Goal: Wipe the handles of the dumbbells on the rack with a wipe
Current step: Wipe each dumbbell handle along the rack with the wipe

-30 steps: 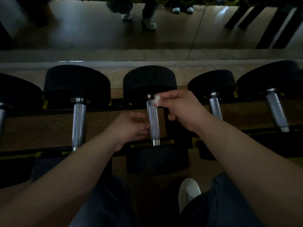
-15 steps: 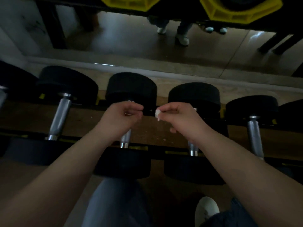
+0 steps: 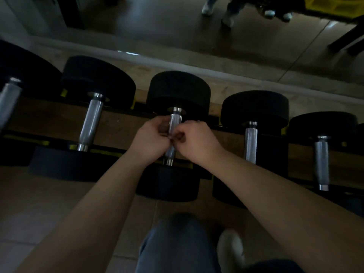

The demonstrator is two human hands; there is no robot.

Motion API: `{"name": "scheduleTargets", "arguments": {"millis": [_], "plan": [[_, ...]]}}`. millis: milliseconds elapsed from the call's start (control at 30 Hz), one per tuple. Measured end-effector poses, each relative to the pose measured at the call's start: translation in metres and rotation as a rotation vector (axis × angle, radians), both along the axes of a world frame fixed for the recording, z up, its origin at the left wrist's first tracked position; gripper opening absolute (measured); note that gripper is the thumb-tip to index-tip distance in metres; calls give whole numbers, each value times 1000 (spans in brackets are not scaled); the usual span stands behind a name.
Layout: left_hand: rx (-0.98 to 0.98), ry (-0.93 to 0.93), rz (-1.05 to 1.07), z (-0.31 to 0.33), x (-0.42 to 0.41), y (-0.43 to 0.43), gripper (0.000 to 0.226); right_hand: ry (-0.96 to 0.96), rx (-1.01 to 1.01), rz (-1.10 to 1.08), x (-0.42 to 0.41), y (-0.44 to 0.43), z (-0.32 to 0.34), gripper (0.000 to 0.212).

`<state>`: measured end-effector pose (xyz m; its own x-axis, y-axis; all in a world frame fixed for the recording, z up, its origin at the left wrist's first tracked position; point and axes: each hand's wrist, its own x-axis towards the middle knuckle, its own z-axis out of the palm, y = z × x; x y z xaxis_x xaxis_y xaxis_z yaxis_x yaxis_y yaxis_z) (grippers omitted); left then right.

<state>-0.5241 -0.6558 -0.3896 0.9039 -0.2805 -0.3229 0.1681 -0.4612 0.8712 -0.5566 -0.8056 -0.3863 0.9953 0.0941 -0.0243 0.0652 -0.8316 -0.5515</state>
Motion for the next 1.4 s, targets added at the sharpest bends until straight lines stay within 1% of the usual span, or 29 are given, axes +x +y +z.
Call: {"name": "scheduleTargets", "arguments": {"millis": [67,100,200,233,267,300,333,367,467,533,600,633,667,700,733,800,833,867,900,967,1000,1033,1067,1100,1200,1233,1267,1300,1400], "plan": [[-2,3,-14,3,-4,3,66,24,22,95,-8,1,1,8],[-4,12,-17,5,-6,3,69,10,20,94,-5,-1,3,9],[-2,0,-59,7,-8,0,85,-160,-36,-74,17,-9,1,18],[9,-11,-67,5,-8,1,88,-207,-42,-98,22,-11,1,20],[28,-23,-74,5,-7,-1,83,-226,-43,-87,22,-12,2,20],[56,-36,-78,5,-8,-2,73,-218,-43,-47,18,-13,1,20],[90,-46,-74,5,-9,-2,65,-187,-38,13,13,-14,1,18],[110,-61,-63,4,-9,-2,62,-137,-29,72,7,-14,2,15],[156,-58,-8,1,-5,-3,73,27,1,179,5,-14,5,13],[153,-24,-1,2,-6,-5,73,-18,-49,113,15,-14,8,14],[147,-8,7,4,-7,-5,70,-152,-144,28,24,-15,10,19],[143,-4,13,5,-8,-6,69,-198,-145,12,25,-16,10,21],[141,4,31,7,-9,-6,69,-187,-114,26,24,-17,8,21],[129,8,61,7,-8,-5,69,-133,-69,81,20,-19,7,20],[102,28,96,7,-7,-5,71,-39,-45,172,14,-18,5,18],[64,71,153,7,-7,-5,72,143,-63,362,-1,-14,3,16],[71,77,166,6,-6,-6,70,165,-88,405,-4,-13,1,16],[103,70,163,8,-6,-7,68,134,-112,394,-3,-12,2,15],[144,54,148,8,-5,-7,65,68,-128,335,2,-12,3,15],[227,48,91,11,-5,-9,60,-92,-137,129,16,-14,4,17],[235,60,79,11,-4,-9,58,-151,-123,38,20,-16,5,19],[226,70,78,10,-3,-9,57,-189,-111,-9,22,-17,6,21],[208,85,82,9,-3,-9,57,-184,-111,3,22,-19,5,21],[184,94,86,8,-2,-8,56,-146,-109,70,18,-20,5,19],[104,112,128,4,0,-4,57,88,-110,342,-5,-15,3,15],[79,119,137,4,-1,-3,56,119,-104,364,-10,-14,3,14],[59,125,128,6,-3,-3,54,94,-92,329,-10,-13,2,13],[34,137,118,6,-4,-3,51,28,-84,254,-6,-13,2,13],[-23,187,98,4,-2,-2,33,-162,-128,-32,16,-17,3,17]]}}
